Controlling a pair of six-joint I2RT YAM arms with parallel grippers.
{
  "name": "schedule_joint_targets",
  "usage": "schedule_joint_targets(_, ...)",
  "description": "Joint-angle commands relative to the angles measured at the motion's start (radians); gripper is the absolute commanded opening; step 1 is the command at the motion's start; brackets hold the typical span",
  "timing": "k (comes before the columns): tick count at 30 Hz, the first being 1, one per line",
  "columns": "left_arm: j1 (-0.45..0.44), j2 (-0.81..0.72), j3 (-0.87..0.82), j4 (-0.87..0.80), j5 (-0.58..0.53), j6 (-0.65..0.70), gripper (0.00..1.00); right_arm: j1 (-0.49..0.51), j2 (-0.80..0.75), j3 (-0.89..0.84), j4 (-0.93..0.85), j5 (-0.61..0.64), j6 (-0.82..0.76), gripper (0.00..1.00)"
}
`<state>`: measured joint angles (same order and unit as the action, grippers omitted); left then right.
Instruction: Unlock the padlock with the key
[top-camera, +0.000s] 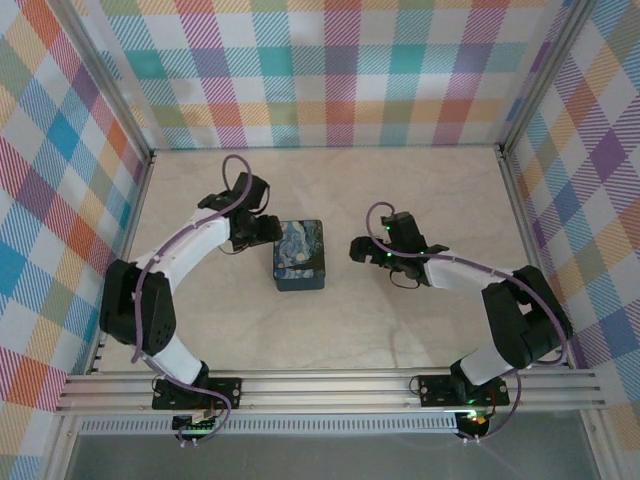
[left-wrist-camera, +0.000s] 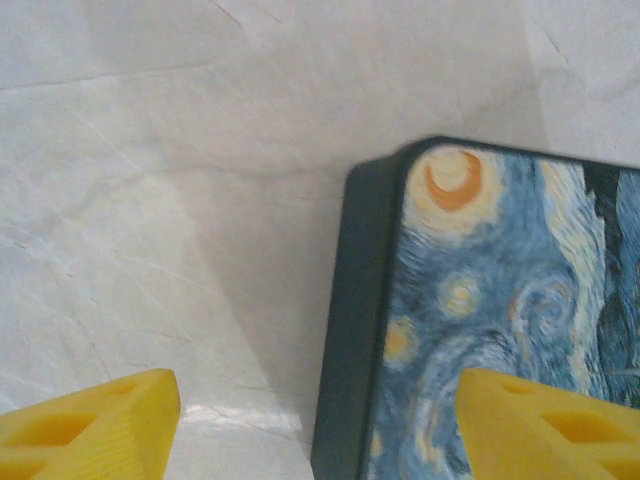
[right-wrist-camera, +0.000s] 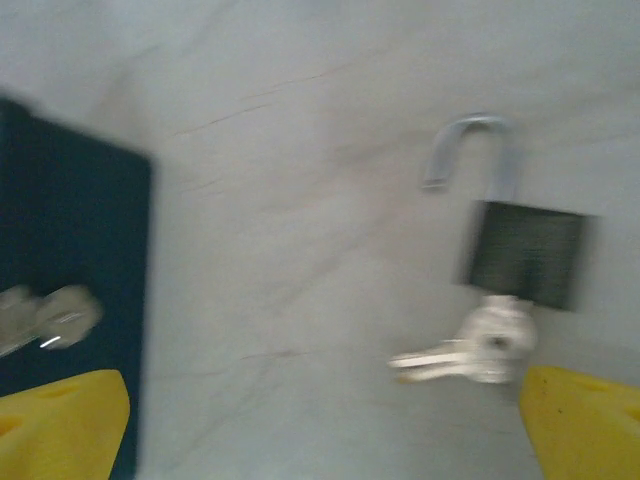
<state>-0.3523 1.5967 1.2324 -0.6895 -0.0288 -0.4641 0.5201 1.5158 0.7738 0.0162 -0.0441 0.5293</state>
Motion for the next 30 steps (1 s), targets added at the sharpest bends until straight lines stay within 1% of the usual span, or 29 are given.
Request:
schedule_joint_targets(1,0.051,-0.072,-0.107,0.142,0.041,-0.058,0.79,0.070,0.009,0.057,0.036,-0.173,-0.057,1.00)
schedule_joint_targets(2,0.059,-0.089,-0.134,0.178,0.011,-0.068,0.85,0.086,0.012,0.064,0.039,-0.169,-0.057,1.00)
schedule_joint_targets(3,0.060,-0.102,-0.154,0.203,-0.043,-0.074,0.87,0.098,0.013,0.068,0.040,-0.155,-0.061,1.00)
schedule_joint_targets(5,0.060,-0.140,-0.218,0.293,-0.161,-0.067,0.88,0.107,0.000,0.058,0.044,-0.101,-0.090,1.00)
schedule_joint_targets(6,0.061,-0.165,-0.262,0.369,-0.199,-0.041,0.89,0.107,-0.015,0.050,0.040,-0.069,-0.127,1.00)
schedule_joint_targets(7,0.061,-0.205,-0.327,0.503,-0.224,0.019,0.90,0.106,-0.047,0.031,0.039,-0.016,-0.186,1.00)
schedule_joint_targets(8,0.061,-0.249,-0.414,0.625,-0.265,0.075,0.91,0.106,-0.089,0.000,0.045,0.070,-0.247,1.00)
schedule_joint_targets(9,0.061,-0.289,-0.479,0.707,-0.316,0.126,0.94,0.100,-0.135,-0.041,0.072,0.145,-0.296,1.00)
schedule_joint_targets(10,0.060,-0.329,-0.549,0.791,-0.370,0.194,0.98,0.084,-0.203,-0.106,0.127,0.207,-0.367,1.00)
schedule_joint_targets(11,0.062,-0.350,-0.592,0.836,-0.411,0.252,1.00,0.056,-0.247,-0.159,0.181,0.230,-0.414,1.00)
schedule_joint_targets(12,0.069,-0.360,-0.620,0.848,-0.441,0.328,1.00,0.006,-0.303,-0.200,0.200,0.232,-0.444,1.00)
schedule_joint_targets(14,0.090,-0.350,-0.652,0.827,-0.488,0.391,0.97,-0.133,-0.357,-0.218,0.128,0.196,-0.459,1.00)
schedule_joint_targets(15,0.093,-0.353,-0.679,0.860,-0.487,0.413,0.96,-0.189,-0.367,-0.213,0.085,0.176,-0.452,1.00)
schedule_joint_targets(16,0.095,-0.361,-0.735,0.933,-0.470,0.434,0.95,-0.240,-0.377,-0.213,0.066,0.151,-0.454,1.00)
schedule_joint_targets(17,0.097,-0.366,-0.779,1.001,-0.461,0.437,0.99,-0.275,-0.392,-0.231,0.084,0.144,-0.462,1.00)
schedule_joint_targets(18,0.098,-0.361,-0.819,1.076,-0.468,0.439,1.00,-0.301,-0.403,-0.246,0.111,0.144,-0.474,1.00)
schedule_joint_targets(19,0.103,-0.359,-0.853,1.144,-0.475,0.448,1.00,-0.329,-0.411,-0.278,0.175,0.148,-0.497,1.00)
schedule_joint_targets(21,0.132,-0.357,-0.884,1.254,-0.444,0.470,1.00,-0.374,-0.394,-0.351,0.335,0.175,-0.534,1.00)
schedule_joint_targets(23,0.191,-0.322,-0.891,1.320,-0.358,0.453,1.00,-0.440,-0.348,-0.383,0.403,0.139,-0.510,1.00)
schedule_joint_targets(24,0.213,-0.298,-0.886,1.340,-0.318,0.448,1.00,-0.458,-0.308,-0.412,0.482,0.128,-0.503,1.00)
schedule_joint_targets(25,0.232,-0.267,-0.885,1.385,-0.268,0.452,1.00,-0.463,-0.277,-0.433,0.577,0.143,-0.502,1.00)
schedule_joint_targets(27,0.249,-0.198,-0.855,1.421,-0.196,0.472,1.00,-0.464,-0.237,-0.458,0.729,0.119,-0.528,1.00)
schedule_joint_targets(28,0.251,-0.156,-0.841,1.438,-0.172,0.485,1.00,-0.466,-0.195,-0.452,0.786,0.107,-0.548,1.00)
schedule_joint_targets(30,0.250,-0.080,-0.833,1.496,-0.136,0.500,1.00,-0.471,-0.084,-0.421,0.837,0.084,-0.553,1.00)
